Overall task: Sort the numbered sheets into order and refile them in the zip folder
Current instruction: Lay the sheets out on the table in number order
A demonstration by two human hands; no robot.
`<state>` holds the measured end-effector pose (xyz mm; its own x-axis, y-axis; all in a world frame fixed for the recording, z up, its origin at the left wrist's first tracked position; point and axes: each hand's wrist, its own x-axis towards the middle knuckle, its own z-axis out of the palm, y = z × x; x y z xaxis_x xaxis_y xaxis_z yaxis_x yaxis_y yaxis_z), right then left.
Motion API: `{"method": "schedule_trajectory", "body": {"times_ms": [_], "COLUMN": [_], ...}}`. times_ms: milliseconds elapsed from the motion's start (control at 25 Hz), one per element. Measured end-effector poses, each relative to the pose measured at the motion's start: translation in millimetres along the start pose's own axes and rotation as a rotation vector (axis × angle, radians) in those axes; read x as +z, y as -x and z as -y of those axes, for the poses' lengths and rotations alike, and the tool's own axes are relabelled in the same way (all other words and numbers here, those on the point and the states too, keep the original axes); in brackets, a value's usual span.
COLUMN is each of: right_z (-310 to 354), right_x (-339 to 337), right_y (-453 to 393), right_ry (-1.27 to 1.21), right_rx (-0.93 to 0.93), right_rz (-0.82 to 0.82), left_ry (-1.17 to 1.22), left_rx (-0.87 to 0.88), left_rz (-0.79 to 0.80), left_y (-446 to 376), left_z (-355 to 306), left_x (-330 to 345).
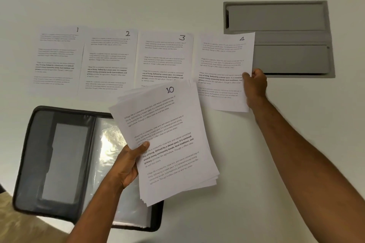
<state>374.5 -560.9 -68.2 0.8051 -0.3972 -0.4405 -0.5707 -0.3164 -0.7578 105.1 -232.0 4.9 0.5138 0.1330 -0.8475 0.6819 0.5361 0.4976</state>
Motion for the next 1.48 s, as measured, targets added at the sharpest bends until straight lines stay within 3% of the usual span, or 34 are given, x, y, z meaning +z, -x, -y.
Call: {"method": "schedule_trajectory", "body": {"times_ms": [160, 240, 320, 480, 560, 920, 1240, 1480], "right_z": [-6.3, -12.5, -16.0, -23.2, -33.6, -31.5, -21.4, -11.9], "right_x": [-12.7, -15.2, -17.2, -27.7, -35.3, -47.1, -44.2, -43.1], "right_y": [26.7, 59.6, 106.8, 214.2, 250.6, 340.9, 392.2, 420.6], "right_ry": [0.055, 0.001, -0.127, -0.186, -0.2, -0.482, -0.309, -0.183], "right_rx": [-0.093, -0.102, -0.061, 0.128, 0.163, 0.165, -0.037, -0.109], "right_rz": [-0.111, -0.078, 0.065, 0.589, 0.691, 0.453, 0.448, 0.439], "left_ry": [0.003, 0.004, 0.003, -0.017, -0.025, -0.036, 0.07, 0.129], "left_rx": [0.005, 0.005, 0.006, 0.044, 0.074, 0.115, 0.14, 0.144], "left_rz": [0.012, 0.024, 0.032, 0.072, 0.098, 0.129, 0.164, 0.291], "left_y": [1.0, 5.6, 12.4, 35.8, 50.1, 101.6, 115.2, 120.6], "left_z": [1.5, 4.6, 6.5, 9.5, 10.2, 39.3, 49.1, 47.8], "left_x": [4.0, 5.0, 5.8, 1.1, -7.1, -51.1, -103.0, -146.2]}}
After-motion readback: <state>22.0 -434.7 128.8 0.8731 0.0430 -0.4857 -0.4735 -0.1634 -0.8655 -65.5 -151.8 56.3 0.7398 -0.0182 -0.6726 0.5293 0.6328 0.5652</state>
